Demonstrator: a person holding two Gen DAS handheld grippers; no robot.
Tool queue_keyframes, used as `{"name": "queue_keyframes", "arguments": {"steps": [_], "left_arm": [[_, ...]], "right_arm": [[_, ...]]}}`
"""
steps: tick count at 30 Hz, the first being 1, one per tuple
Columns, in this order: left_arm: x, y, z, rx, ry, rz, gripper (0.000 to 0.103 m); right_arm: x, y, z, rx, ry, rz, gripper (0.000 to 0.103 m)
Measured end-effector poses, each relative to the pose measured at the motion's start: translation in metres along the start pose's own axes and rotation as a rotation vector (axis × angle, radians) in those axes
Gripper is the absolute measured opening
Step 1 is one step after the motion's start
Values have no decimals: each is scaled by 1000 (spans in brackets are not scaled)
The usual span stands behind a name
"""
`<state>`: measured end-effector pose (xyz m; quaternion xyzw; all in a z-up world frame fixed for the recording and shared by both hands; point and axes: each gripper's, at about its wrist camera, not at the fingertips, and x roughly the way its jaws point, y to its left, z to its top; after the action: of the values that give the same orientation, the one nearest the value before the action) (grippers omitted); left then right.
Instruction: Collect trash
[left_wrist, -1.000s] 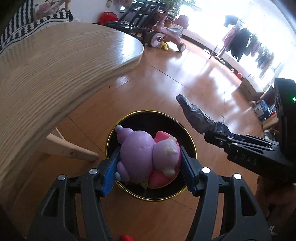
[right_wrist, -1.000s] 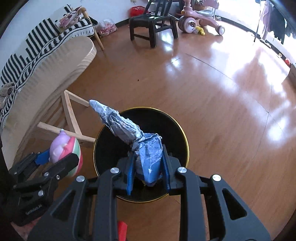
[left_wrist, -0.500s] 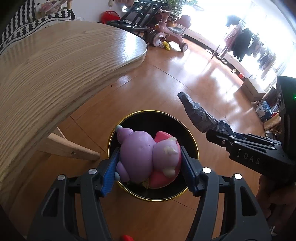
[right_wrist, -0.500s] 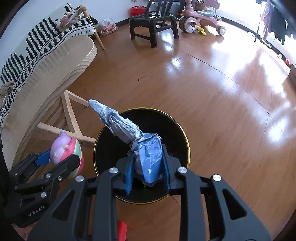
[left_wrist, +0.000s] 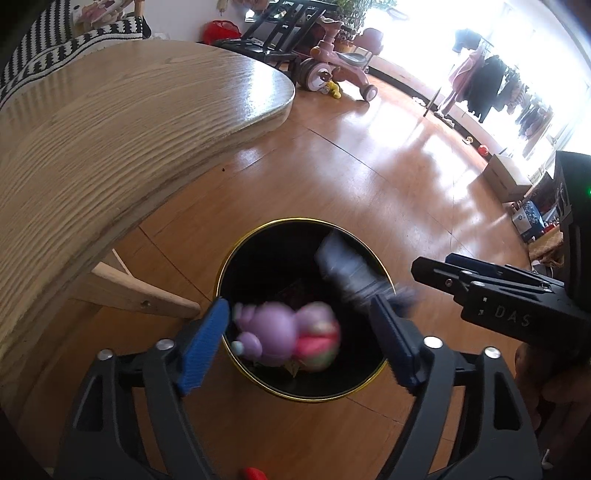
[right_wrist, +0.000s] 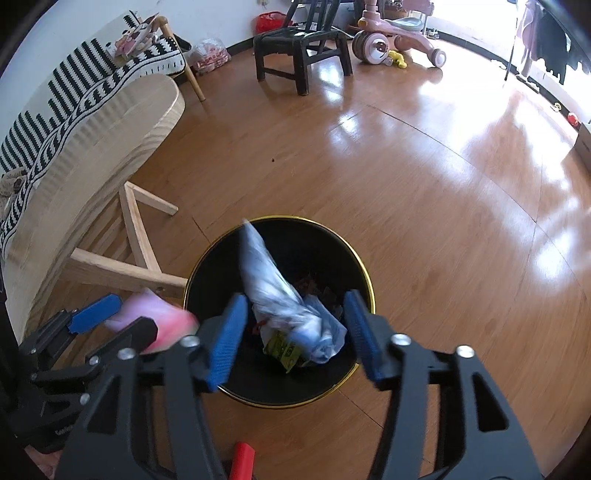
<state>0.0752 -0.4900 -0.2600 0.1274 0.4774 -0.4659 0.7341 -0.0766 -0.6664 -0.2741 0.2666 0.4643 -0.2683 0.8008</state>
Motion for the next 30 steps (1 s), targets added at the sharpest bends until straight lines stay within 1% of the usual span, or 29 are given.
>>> {"name": "queue_keyframes", "arguments": {"steps": [4, 8, 10, 13, 16, 18, 19, 20, 21, 22, 23, 24, 25, 26, 27, 29, 30], "left_arm": [[-2, 0, 0, -4, -8, -5, 84], [-9, 0, -2, 2, -26, 1, 85], [-16, 1, -2, 0, -37, -8, 87], [-42, 13, 0, -21, -75, -12, 88], [-86, 39, 8, -88, -112, 3, 90], [-125, 58, 12, -107, -168, 50, 94], [-145, 69, 14, -108, -197, 88, 95], [-171, 84, 12, -107, -230, 143, 95], [-188, 94, 10, -111, -245, 180, 96], [-211, 110, 6, -126, -259, 234, 96], [-226, 122, 2, -141, -271, 267, 96], [-252, 142, -9, -176, -288, 314, 96], [-272, 159, -20, -211, -297, 353, 97], [-286, 172, -30, -237, -304, 380, 97], [-308, 193, -47, -282, -311, 431, 97], [-338, 221, -74, -342, -321, 516, 96], [-356, 236, -93, -378, -326, 568, 97]], "right_arm": [[-4, 0, 1, 1, -4, 0, 60], [-14, 4, 4, 0, -22, -1, 65], [-24, 9, 6, -6, -37, 1, 67], [-44, 21, 10, -21, -76, 5, 74], [-70, 45, 19, -54, -132, 23, 80], [-82, 70, 25, -89, -151, 54, 81], [-88, 85, 28, -110, -163, 69, 81], [-95, 108, 30, -141, -177, 89, 81], [-100, 125, 31, -165, -185, 106, 82], [-104, 143, 31, -190, -190, 126, 83], [-109, 170, 30, -224, -194, 158, 83], [-113, 191, 27, -248, -197, 185, 83], [-118, 221, 24, -283, -197, 221, 83], [-122, 240, 21, -307, -197, 242, 83], [-126, 270, 14, -340, -199, 273, 84], [-132, 314, 3, -396, -203, 315, 84], [-135, 338, -4, -428, -203, 340, 84]]}}
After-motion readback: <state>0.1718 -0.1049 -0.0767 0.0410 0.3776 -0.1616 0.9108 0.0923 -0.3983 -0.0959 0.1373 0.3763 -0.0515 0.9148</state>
